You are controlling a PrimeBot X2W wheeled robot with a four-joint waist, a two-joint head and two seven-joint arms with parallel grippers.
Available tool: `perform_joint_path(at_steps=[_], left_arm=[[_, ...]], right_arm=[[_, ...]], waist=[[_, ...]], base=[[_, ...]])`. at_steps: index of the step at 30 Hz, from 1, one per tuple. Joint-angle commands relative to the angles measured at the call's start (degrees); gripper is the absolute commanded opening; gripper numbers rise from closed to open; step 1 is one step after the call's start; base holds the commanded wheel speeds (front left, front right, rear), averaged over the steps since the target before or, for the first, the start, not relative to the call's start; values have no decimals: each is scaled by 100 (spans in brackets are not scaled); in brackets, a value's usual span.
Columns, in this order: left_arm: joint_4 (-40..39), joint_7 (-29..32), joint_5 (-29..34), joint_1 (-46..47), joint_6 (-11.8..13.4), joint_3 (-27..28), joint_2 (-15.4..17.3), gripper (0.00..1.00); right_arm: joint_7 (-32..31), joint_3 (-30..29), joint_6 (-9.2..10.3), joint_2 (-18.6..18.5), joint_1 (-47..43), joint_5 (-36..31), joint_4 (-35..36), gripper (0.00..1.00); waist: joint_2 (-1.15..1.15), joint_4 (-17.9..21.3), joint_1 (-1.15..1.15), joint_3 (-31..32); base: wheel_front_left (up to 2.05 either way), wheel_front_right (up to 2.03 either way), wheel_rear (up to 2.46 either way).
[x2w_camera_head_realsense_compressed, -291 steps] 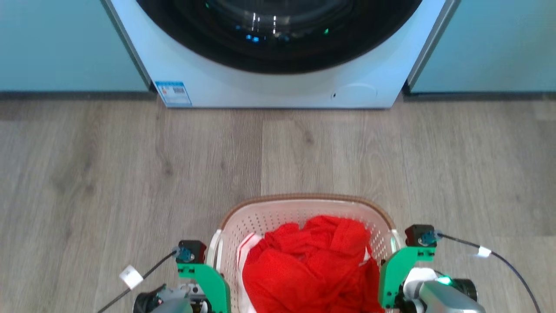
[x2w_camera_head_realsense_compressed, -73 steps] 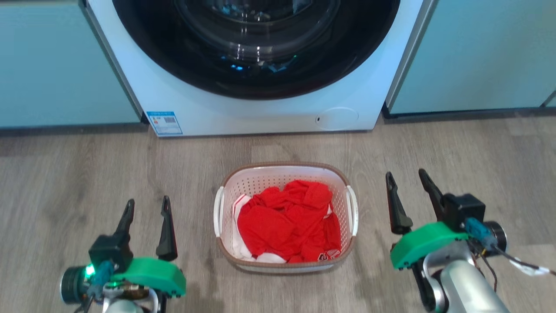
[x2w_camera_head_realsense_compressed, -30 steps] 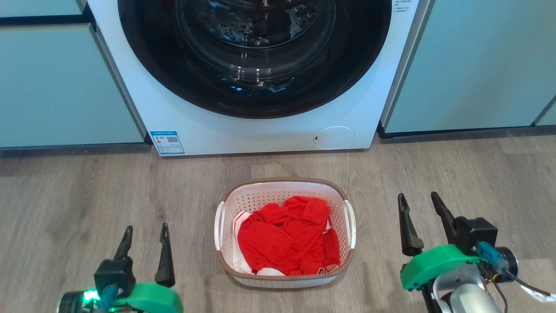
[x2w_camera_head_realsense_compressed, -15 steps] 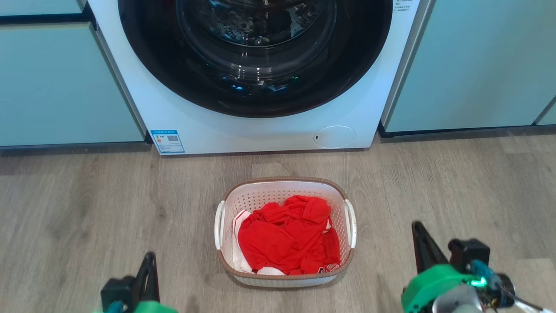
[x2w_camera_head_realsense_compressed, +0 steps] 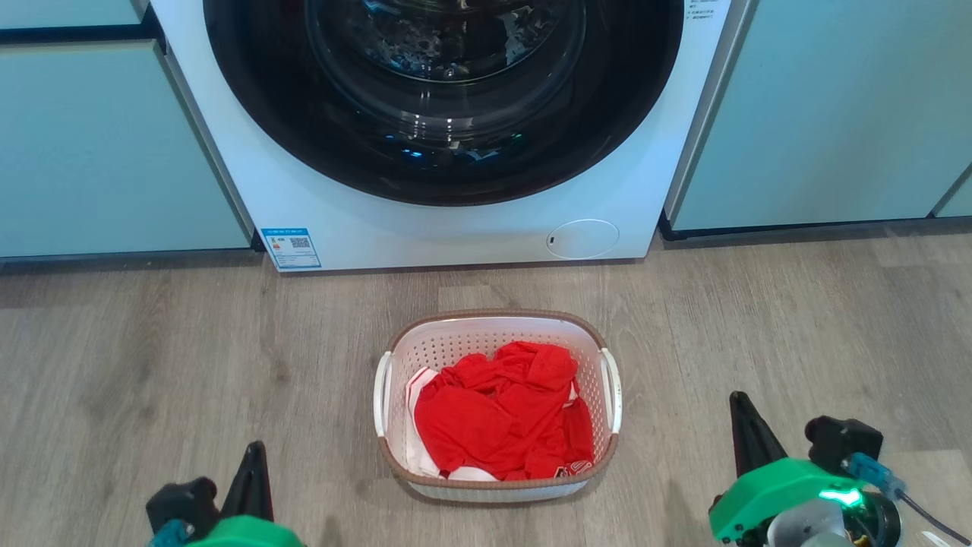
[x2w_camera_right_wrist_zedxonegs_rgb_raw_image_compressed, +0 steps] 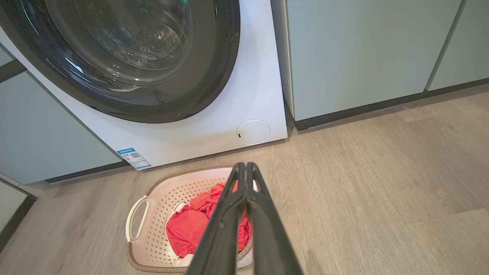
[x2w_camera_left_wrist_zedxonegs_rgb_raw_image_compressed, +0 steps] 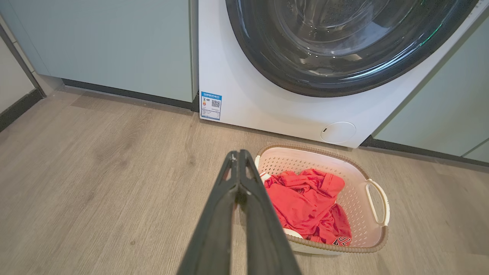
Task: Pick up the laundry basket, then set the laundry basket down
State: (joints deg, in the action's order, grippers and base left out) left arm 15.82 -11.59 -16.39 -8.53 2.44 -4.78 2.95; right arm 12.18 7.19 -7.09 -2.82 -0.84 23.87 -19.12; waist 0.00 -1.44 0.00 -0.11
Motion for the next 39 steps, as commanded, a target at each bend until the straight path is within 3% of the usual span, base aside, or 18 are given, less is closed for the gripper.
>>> perform_joint_path(at_steps=[1,39], left_arm=[[-178,42,-169,276,-50,111,5,0],[-178,652,-2729,689,-376,464,1,0]], right_arm=[[-35,-44,-6,-63,252,172,212,0],[-573,-384,-17,-129,398,2573,322,0]], waist=[[0,2,0,0],[0,51,0,-2]], base=[[0,0,0],[0,0,0]])
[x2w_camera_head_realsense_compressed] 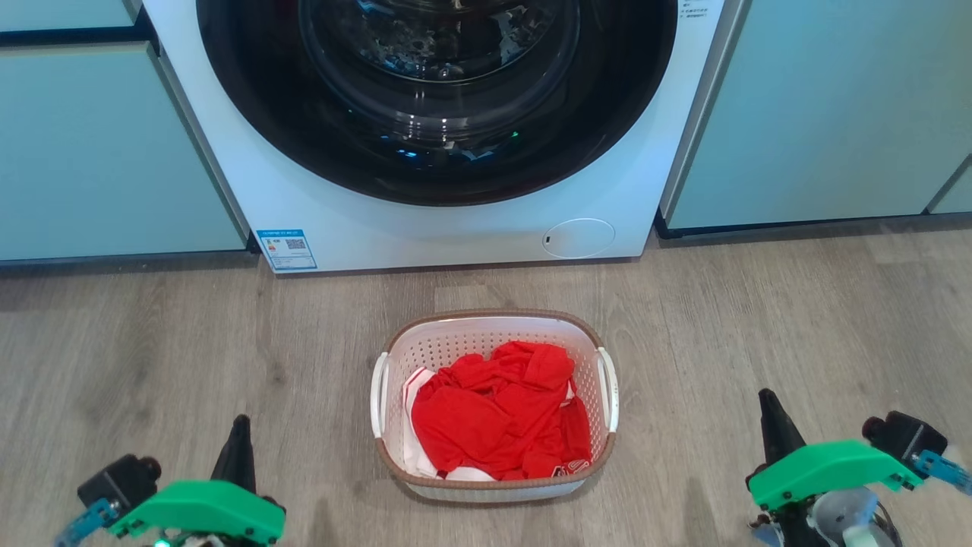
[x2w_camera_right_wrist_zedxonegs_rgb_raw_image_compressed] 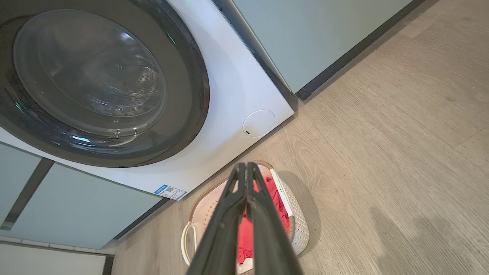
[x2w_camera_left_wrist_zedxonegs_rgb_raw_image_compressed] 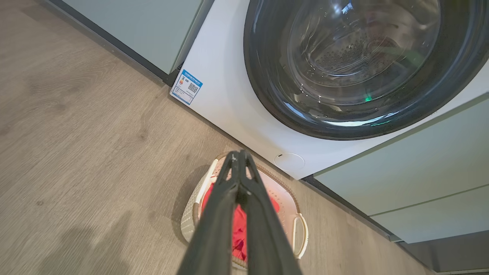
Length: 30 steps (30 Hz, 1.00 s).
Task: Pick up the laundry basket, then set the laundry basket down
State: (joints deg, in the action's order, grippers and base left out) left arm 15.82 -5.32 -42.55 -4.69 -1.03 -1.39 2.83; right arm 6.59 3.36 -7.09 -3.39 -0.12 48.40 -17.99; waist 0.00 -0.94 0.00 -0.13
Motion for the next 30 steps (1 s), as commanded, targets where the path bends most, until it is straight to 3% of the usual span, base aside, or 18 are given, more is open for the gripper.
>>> perform_joint_path(at_steps=[1,30], left_arm=[[-178,43,-183,317,-38,134,13,0],[-177,505,-2118,630,-284,401,9,0]], right_arm=[[-29,-11,-18,-73,331,184,212,0],[-476,-318,-27,-86,444,1956,292,0]], waist=[[0,2,0,0],[0,39,0,-2]], base=[[0,0,0],[0,0,0]])
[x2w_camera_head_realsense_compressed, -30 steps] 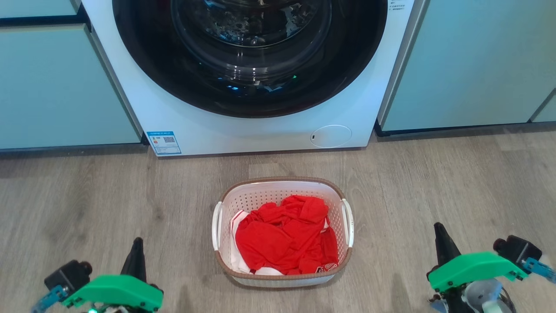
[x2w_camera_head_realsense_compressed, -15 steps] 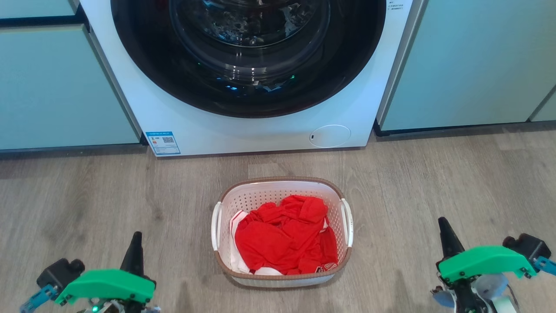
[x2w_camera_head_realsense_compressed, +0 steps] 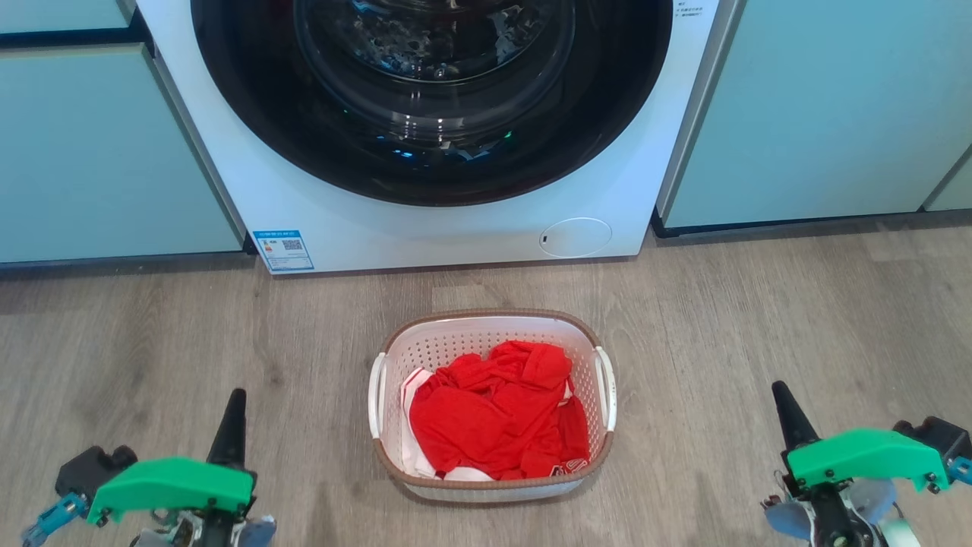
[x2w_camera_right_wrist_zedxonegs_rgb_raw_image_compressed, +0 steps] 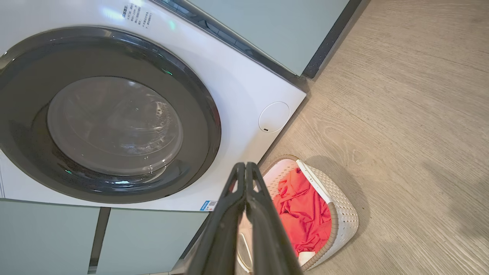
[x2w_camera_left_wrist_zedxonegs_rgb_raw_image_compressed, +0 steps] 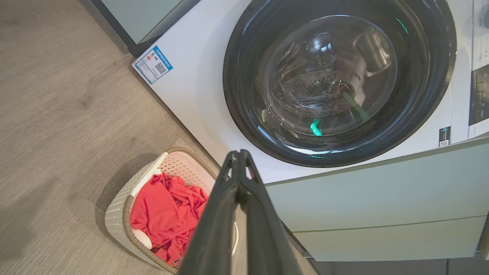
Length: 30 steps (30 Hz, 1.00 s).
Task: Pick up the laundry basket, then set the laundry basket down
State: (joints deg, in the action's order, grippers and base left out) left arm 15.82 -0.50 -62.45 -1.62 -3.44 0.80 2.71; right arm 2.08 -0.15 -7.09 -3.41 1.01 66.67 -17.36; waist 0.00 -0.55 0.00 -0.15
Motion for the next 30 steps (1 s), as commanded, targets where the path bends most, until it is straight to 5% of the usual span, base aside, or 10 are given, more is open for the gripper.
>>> perform_joint_path(at_steps=[1,30], left_arm=[[-177,39,-196,333,-51,192,21,0],[-175,518,-2203,658,-307,469,18,0]], right_arm=[[-42,21,-27,-84,335,192,232,0],[-527,-325,-36,-79,455,2007,313,0]], waist=[[0,2,0,0],[0,41,0,-2]], base=[[0,0,0],[0,0,0]])
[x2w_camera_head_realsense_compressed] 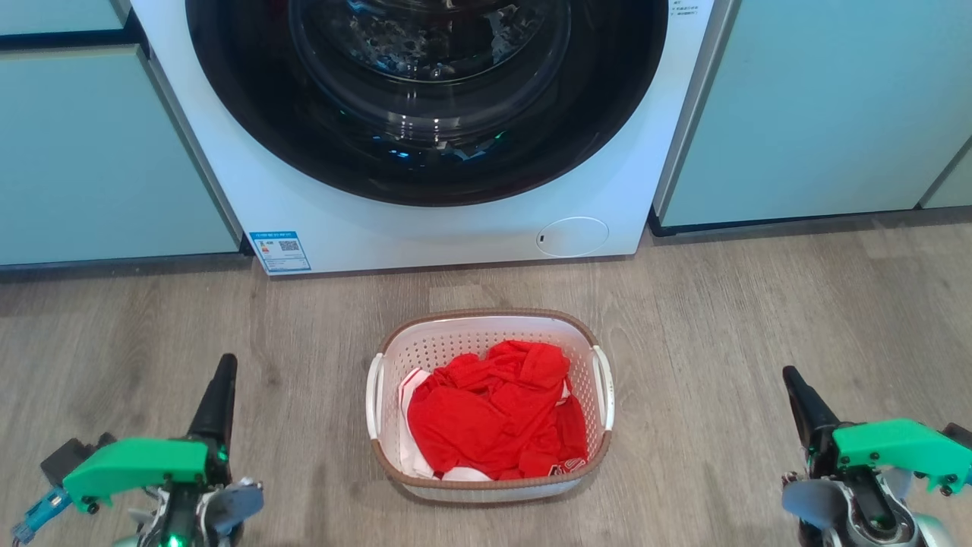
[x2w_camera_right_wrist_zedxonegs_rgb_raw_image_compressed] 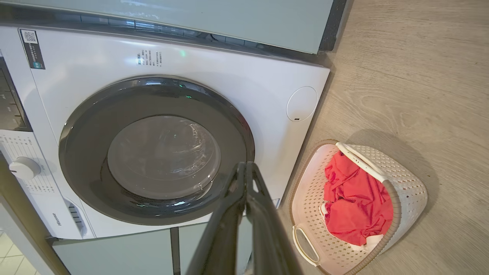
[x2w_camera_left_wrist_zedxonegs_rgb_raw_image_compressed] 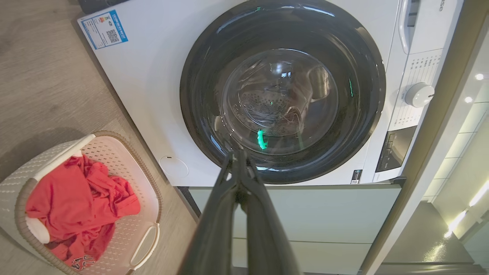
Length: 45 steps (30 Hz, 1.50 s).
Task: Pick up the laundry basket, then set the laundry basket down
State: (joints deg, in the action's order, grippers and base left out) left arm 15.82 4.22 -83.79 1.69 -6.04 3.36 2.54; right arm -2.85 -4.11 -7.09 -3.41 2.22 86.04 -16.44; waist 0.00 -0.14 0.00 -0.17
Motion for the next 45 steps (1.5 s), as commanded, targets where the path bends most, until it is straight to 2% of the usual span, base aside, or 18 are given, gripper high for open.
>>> perform_joint_path(at_steps=[1,11,45], left_arm=[[-175,62,-139,338,-56,222,35,0],[-175,227,-832,450,-144,318,33,0],[-176,227,-837,450,-145,317,33,0]], right_arm=[[-50,60,-36,-79,339,132,224,0],[-221,-64,-40,-74,381,755,252,0],[-272,-126,-40,-30,386,707,248,0]], waist=[[0,1,0,0],[0,14,0,-1],[0,14,0,-1]], base=[[0,0,0],[0,0,0],[0,0,0]])
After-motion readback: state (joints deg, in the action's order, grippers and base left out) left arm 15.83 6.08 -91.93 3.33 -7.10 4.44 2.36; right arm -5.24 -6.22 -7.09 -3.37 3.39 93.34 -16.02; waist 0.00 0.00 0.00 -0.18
